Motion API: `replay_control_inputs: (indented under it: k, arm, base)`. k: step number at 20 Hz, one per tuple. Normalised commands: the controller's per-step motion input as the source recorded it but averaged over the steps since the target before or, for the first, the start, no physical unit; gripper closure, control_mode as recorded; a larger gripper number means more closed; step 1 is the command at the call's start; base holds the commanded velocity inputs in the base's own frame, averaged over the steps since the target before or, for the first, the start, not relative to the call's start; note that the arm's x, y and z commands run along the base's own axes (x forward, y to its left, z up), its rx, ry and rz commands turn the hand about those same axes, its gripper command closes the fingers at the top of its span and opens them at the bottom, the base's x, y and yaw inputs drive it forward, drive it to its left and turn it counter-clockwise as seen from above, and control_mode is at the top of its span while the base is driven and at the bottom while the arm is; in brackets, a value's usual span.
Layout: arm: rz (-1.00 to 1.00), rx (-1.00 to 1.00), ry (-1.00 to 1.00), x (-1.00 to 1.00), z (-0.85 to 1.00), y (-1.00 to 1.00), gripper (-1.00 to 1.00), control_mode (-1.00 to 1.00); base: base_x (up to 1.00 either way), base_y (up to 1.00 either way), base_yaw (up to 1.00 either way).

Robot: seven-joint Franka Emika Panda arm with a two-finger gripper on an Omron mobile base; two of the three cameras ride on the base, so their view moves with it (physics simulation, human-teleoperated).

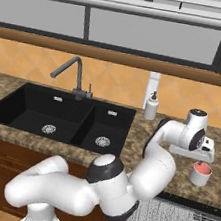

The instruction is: Pick up the cup and bowl from the counter, place them in the dishwasher, and close the dishwasher door.

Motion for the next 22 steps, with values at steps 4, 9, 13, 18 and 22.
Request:
replay_control_inputs:
  k: [4,9,13,18,22]
  arm:
    - [0.01,0.00,0.00,0.14,-0.03,-0.42,-1.00,-1.00]
    - [0.00,0.00,0.00,-0.11,-0.01,-0.16,-1.00,-1.00]
    - [0.00,0.00,0.00,-0.09,-0.20,0.04,-1.00,-1.00]
    - [0.00,0.00,0.00,-0.21,-0.25,0.18,-1.00,-1.00]
    - [0.00,0.00,0.00,-0.07,-0.24,0.01,-1.00,-1.00]
  base:
    - [0.00,0.00,0.00]
    - [0.00,0.00,0.00]
    - [0.00,0.00,0.00]
    - [0.00,0.00,0.00]
    - [0.00,0.00,0.00]
